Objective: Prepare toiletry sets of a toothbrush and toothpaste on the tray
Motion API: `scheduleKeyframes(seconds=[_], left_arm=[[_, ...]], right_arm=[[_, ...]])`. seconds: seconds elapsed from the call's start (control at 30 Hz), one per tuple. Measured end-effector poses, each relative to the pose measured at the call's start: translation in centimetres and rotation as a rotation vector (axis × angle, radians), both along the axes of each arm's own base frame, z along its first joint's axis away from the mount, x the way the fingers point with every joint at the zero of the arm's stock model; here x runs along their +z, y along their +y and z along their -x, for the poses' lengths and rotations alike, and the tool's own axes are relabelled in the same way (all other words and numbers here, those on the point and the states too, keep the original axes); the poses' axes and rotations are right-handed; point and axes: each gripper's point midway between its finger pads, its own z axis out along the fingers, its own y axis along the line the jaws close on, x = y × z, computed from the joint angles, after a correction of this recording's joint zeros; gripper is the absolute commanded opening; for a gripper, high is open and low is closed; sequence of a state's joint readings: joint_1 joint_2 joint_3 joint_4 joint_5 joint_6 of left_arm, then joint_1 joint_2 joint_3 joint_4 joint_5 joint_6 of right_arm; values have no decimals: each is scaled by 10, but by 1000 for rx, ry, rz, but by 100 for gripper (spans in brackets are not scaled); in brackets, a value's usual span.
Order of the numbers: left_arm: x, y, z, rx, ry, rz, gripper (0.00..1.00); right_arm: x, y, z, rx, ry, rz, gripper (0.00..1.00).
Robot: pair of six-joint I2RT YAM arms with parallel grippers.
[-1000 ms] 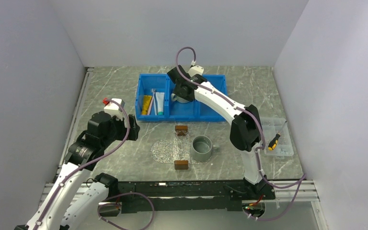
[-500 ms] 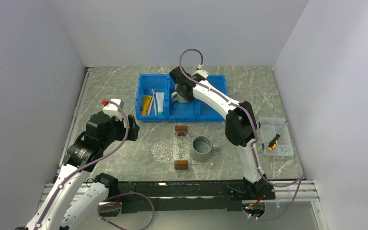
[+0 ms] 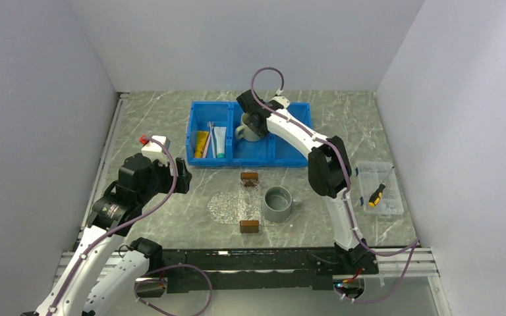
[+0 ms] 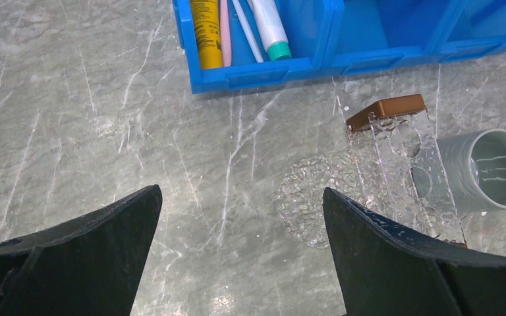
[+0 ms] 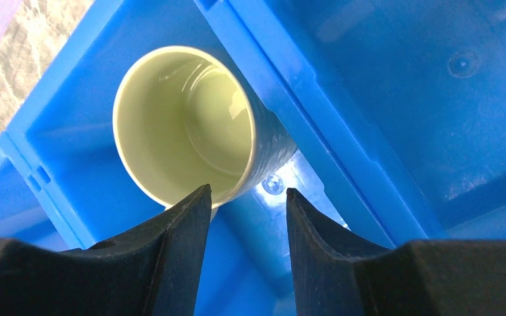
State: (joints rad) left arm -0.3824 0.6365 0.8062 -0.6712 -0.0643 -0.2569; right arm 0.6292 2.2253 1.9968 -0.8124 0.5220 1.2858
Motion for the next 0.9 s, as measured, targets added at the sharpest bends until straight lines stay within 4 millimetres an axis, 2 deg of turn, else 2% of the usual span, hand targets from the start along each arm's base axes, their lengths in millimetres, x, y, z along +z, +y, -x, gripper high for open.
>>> scheduleKeyframes(seconds=[0.2, 0.4, 0.67, 0.77, 0.8, 0.9], left_arm=[[0, 0, 0, 0, 0, 0, 99], [0, 0, 0, 0, 0, 0, 99], [0, 0, 0, 0, 0, 0, 99], [0, 0, 0, 0, 0, 0, 99], [0, 0, 0, 0, 0, 0, 99], [0, -1, 0, -3, 1, 1, 99]], right_arm=[[2, -6, -8, -16, -13, -10, 47], [1, -7, -14, -24, -18, -17, 43], [-20, 0, -17, -11, 12, -23, 40], [-21, 2, -17, -9, 12, -24, 34], [-21, 2, -17, -8, 13, -24, 27], [-20, 2, -19, -8, 7, -28, 19]])
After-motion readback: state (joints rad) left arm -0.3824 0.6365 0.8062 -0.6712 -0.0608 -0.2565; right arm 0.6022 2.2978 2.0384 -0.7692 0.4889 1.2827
